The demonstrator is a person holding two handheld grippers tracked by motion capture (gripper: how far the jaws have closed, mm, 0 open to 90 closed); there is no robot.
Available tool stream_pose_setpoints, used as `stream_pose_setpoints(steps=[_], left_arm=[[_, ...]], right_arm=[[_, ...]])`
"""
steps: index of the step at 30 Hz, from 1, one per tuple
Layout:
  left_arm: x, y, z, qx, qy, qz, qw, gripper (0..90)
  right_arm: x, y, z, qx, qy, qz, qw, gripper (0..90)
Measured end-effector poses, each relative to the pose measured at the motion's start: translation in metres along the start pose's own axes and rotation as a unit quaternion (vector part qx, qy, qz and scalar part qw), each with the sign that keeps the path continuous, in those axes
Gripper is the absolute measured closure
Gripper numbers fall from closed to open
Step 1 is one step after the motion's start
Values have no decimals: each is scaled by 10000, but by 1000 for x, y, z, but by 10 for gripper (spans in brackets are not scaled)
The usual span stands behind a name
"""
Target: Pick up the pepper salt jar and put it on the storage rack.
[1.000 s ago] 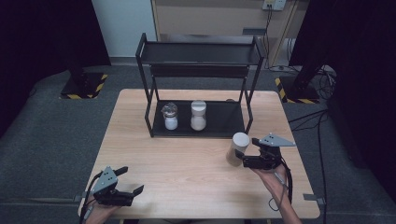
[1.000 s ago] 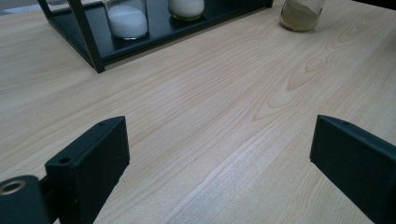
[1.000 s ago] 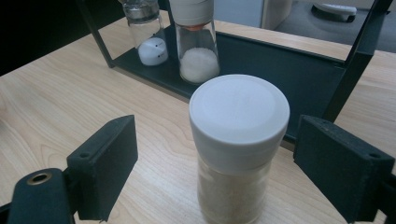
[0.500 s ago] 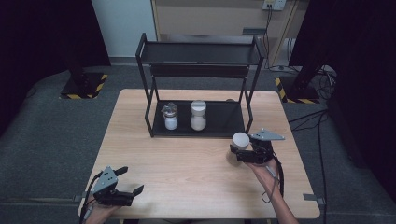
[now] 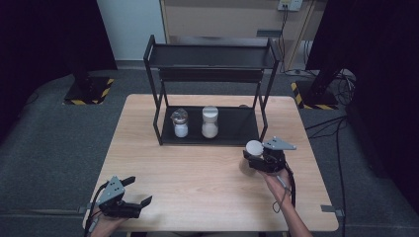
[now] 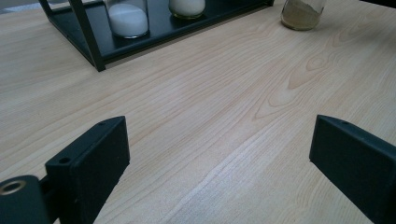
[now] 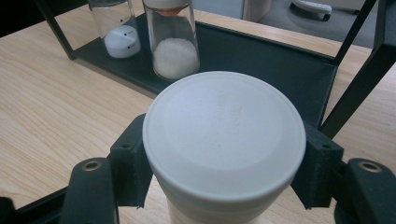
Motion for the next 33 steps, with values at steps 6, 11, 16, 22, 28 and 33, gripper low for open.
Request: stream_pose_setpoints(steps=[6,11,16,22,28,33], left_arm=[[0,0,0,-10,6,11,10000,39],[0,0,0,-13,2,11,10000,40],[0,0,0,-20,7,14,10000,40],[0,0,0,-32,14,13,10000,40],[0,0,0,-37,11,25,10000,39],[0,-1,0,-47,10,34,10000,40]], right_arm=[[-6,0,4,-68,96,69,9999,336],[-11,0,5,-90,115,44,9999,336],[-22,0,6,-123,169,15,9998,336],[-39,-4,3,-131,218,16,9997,336],[-56,-6,-2,-121,210,14,9997,336],[-66,-10,-8,-85,122,55,9999,336]])
Point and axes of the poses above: each handheld gripper's, and its own axes: y roughly backward along the jaws, x roughly out of its underside, z roughly to its left, the point moved 10 cm from there along -y, roughly forward along the jaws, and after that the axes turned 15 degrees about y, right-handed, at the moved point
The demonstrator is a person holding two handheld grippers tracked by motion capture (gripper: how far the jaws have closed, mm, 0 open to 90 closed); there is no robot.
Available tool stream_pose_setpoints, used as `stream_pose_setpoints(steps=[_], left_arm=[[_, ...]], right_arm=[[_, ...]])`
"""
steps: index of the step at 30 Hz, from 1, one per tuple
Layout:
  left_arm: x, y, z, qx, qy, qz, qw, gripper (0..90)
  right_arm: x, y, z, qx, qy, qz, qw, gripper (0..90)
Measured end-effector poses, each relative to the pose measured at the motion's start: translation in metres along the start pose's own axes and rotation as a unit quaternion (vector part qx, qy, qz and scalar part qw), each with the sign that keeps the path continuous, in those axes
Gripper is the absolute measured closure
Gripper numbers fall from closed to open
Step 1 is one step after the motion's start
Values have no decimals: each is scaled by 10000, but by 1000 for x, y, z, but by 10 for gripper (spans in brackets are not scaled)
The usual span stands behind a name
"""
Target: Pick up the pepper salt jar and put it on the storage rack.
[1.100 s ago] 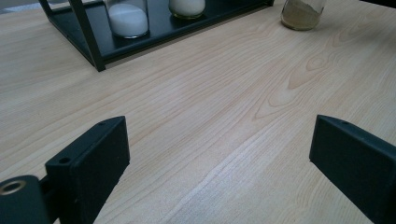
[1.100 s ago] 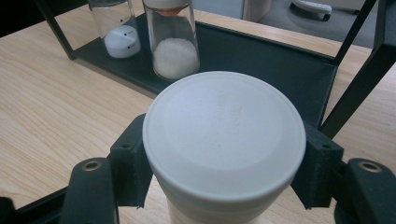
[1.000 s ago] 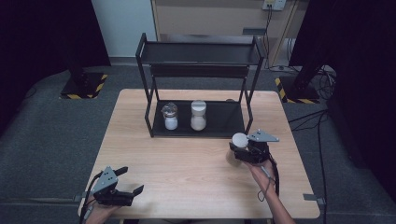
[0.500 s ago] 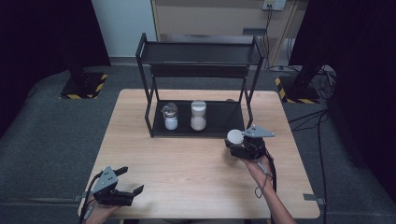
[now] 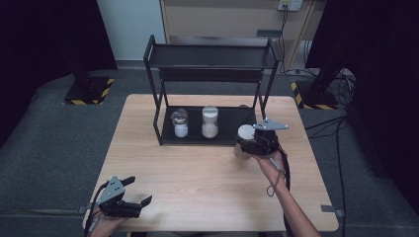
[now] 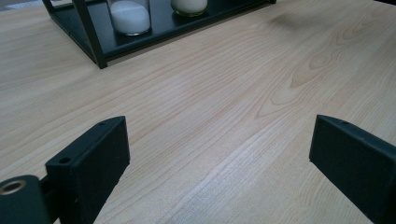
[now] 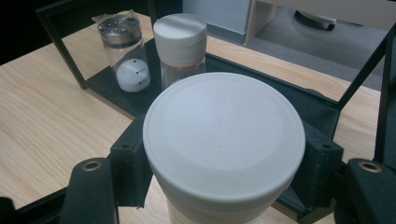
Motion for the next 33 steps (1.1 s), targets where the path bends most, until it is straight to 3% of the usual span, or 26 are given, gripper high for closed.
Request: stream_pose_setpoints(steps=[19,33], left_arm=[[0,0,0,-56,14,30,10000,43],[0,-1,1,-51,30,33,10000,43]], right_arm=[[-33,-29,-19,273,-101,93,9995,336],[-38,-54,-37,641,-198,144,9976,336]])
Point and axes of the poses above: each handheld gripper's, and its own axes: y roughly backward along the jaws, x roughly out of its underside, z roughly to its left, the point moved 10 cm from there along -y, roughly forward along the jaws, and after that the axes turned 15 degrees about y, right-handed, at the moved point
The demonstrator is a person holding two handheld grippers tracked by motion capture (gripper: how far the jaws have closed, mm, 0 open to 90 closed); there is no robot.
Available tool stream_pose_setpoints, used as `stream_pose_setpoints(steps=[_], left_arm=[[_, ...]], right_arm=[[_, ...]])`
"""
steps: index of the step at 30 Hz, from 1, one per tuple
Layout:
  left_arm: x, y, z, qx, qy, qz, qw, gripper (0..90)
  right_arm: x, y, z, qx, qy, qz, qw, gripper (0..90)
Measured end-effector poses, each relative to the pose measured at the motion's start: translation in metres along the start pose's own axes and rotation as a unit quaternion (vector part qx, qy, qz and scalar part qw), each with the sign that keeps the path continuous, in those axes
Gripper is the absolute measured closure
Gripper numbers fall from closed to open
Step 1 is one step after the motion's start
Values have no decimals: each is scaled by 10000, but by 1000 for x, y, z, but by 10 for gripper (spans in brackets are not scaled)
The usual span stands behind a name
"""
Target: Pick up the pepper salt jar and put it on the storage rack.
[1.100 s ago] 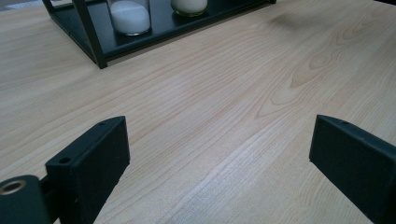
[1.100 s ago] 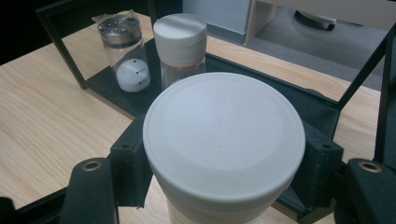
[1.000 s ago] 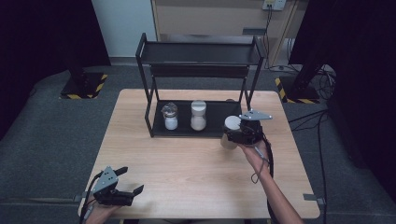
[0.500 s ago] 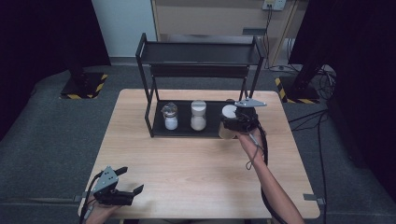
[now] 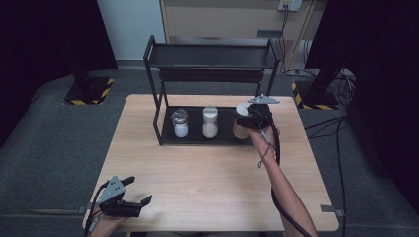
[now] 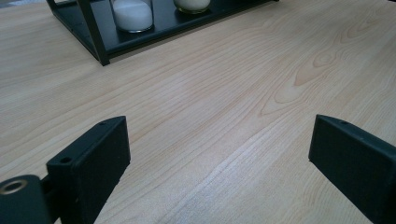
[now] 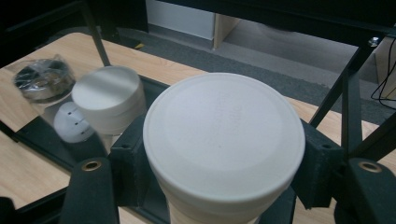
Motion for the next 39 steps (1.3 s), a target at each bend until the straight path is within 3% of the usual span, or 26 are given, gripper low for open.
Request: stream_pose_setpoints(steps=[6,24,39], left_arm=[[0,0,0,0,7,-4,10000,43],[0,0,1,4,27,-15,10000,43],[0,0,1,7,29,-7,10000,43]], right_arm=[[5,-12,-3,78,-136,62,9999,336],[21,-46,-1,120,-179,282,9994,335],[27,-55,-4,156,-267,348,9989,335]])
Point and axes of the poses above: each handheld gripper's, and its own axes: y roughly backward along the jaws, x roughly out of its underside, z roughly to its left, the point moved 10 cm from there along -y, roughly forward along the jaws, and after that the axes turned 15 degrees about y, right-handed, at the moved point
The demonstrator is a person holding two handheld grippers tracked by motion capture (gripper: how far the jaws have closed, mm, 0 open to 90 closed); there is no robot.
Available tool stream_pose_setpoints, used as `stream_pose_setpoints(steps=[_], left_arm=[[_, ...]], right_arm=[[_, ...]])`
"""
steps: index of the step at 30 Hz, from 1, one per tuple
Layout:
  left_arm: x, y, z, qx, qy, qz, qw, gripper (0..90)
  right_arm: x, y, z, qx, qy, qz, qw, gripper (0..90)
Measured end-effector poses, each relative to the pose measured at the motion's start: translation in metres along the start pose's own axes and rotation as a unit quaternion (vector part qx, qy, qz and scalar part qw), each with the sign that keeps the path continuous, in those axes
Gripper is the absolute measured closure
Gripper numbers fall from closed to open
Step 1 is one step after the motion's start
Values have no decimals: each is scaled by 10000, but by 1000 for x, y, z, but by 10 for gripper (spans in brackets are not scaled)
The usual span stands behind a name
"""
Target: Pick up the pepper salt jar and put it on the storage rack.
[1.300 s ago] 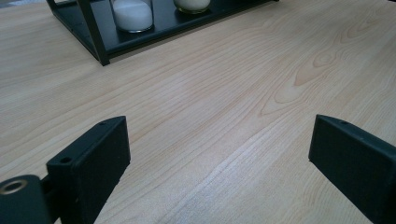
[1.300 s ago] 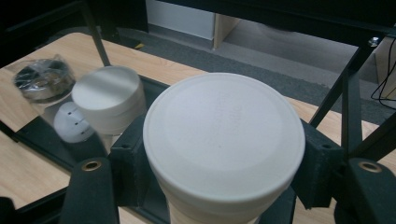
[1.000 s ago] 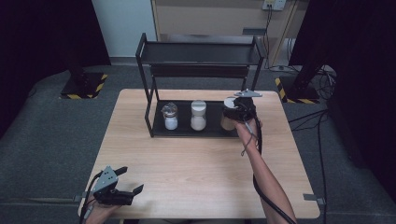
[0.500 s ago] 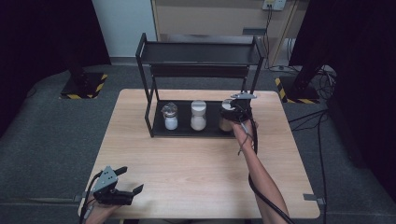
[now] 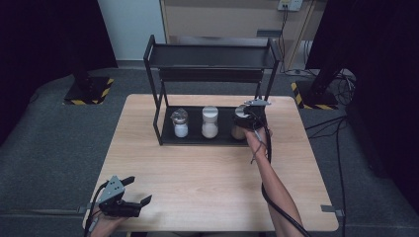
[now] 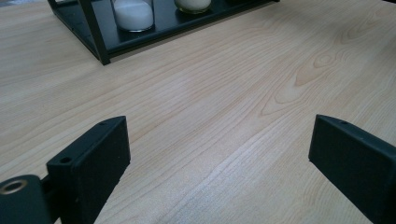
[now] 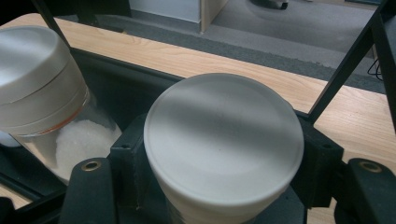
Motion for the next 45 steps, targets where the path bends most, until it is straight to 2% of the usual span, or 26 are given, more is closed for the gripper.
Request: stream_pose_setpoints(steps=[8,12,13,15,17,19,22,25,27,33,39,45], left_arm=[[0,0,-1,24,-29,11,10000,44],[0,0,-1,46,-34,9,10000,44],[0,0,-1,55,-56,13,10000,43],[0,0,-1,71,-60,10,10000,42],[0,-1,-2,62,-80,9,9999,39],[0,-1,-2,79,-84,4,9999,36],[0,-1,-2,68,-84,2,9999,34],[-1,-1,-2,68,-92,-2,9999,35],[-1,-1,-2,77,-83,-1,9999,35],[-1,-1,-2,79,-80,-20,9999,35],[-1,-2,-2,69,-78,-6,9999,36],[0,-1,-2,57,-72,-24,10000,36]], right_arm=[[3,0,-1,-13,-5,-68,10000,324],[0,5,-2,20,-11,-142,9999,260],[-3,10,-3,141,32,-221,9997,236],[-4,13,-4,165,48,-285,9994,219],[-8,18,-6,120,-9,-343,9993,184],[-11,24,-7,117,49,-451,9989,168],[-16,33,-7,-4,92,-587,9982,158],[-25,48,-2,-137,285,-759,9966,154],[-27,51,-1,-183,318,-790,9962,152],[-36,74,7,-488,623,-1022,9916,137],[-35,93,16,-714,863,-1143,9871,128],[-22,113,26,-947,1055,-1201,9826,126]])
Point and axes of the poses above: each handheld gripper's, and its own axes: y roughly backward along the jaws, x roughly out of its underside, z roughly to its left, the point moved 10 cm from there along -y, roughly forward along the jaws, and after that the axes turned 15 degrees about y, right-handed, at the moved point
